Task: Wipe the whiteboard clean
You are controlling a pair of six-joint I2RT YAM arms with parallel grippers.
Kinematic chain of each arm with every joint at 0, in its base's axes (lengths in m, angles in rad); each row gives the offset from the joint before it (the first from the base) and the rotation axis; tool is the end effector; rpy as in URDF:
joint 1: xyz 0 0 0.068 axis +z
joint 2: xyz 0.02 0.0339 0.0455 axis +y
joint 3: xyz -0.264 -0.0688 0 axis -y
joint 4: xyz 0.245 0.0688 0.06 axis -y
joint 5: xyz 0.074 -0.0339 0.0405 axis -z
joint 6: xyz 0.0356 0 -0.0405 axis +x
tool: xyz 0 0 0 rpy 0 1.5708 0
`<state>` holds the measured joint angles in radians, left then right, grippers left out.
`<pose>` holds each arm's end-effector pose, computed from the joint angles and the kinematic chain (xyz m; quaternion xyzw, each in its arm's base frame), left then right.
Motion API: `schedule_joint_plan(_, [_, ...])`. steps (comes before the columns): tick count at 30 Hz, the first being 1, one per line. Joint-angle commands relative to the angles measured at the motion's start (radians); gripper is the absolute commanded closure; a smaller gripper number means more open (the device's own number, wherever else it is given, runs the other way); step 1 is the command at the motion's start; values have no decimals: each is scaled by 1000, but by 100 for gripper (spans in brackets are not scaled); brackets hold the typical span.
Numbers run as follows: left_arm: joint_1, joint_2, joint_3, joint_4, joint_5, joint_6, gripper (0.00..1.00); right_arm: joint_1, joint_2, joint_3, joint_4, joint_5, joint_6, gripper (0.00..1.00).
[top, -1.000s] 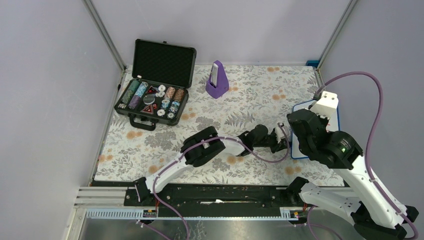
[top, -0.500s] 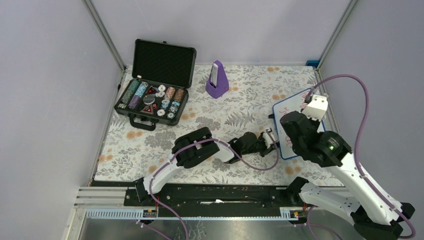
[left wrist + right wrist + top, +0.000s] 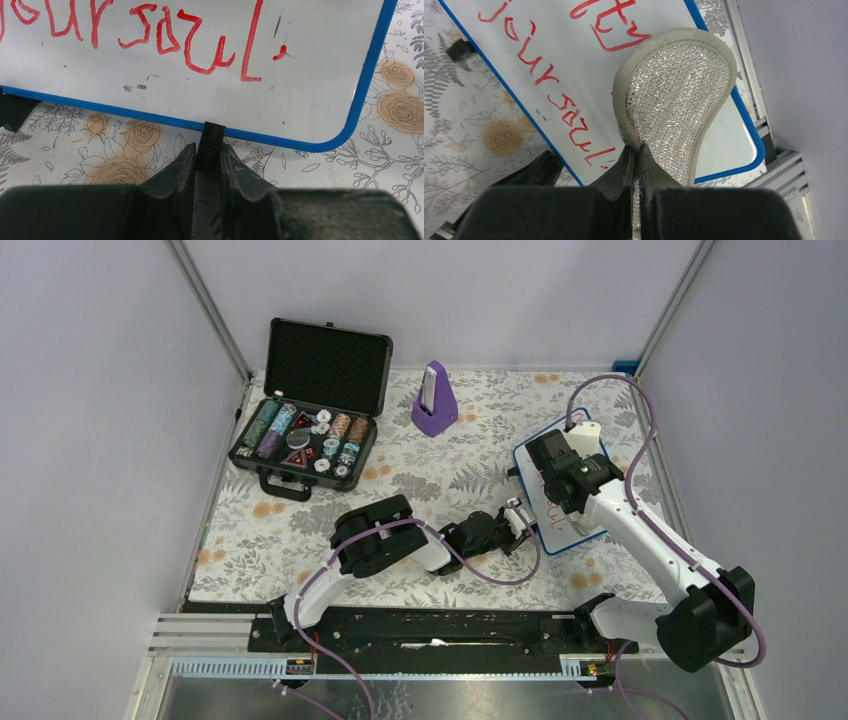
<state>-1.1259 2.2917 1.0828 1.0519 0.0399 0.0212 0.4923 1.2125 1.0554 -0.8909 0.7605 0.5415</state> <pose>0.1904 -0.4026 0.0868 0.4234 0.6315 -0.3536 0.5448 0.2131 0.0864 0.2952 0.1180 0.8944 -0.1931 0.3858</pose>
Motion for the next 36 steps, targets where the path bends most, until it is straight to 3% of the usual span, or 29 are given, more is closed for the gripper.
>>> schedule_joint_plan(1, [20,-14,-6,20,-64,-9,100,-40,19,35,-25,10,-84,100])
schedule_joint_plan(12, [45,0,-3,34,-61,-18,100,-86,182,34,4,36,-103,100])
schedule_joint_plan(27, [53,6,1,42,-60,-58,100,-58,354,-51,261,-533,-154,100])
schedule_joint_plan(30, [56,6,-2,43,-61,-62,100,-58,312,-1,212,-460,-158,100])
schedule_joint_plan(36, [62,5,-4,52,-59,-72,100,-60,196,180,17,-81,-128,100])
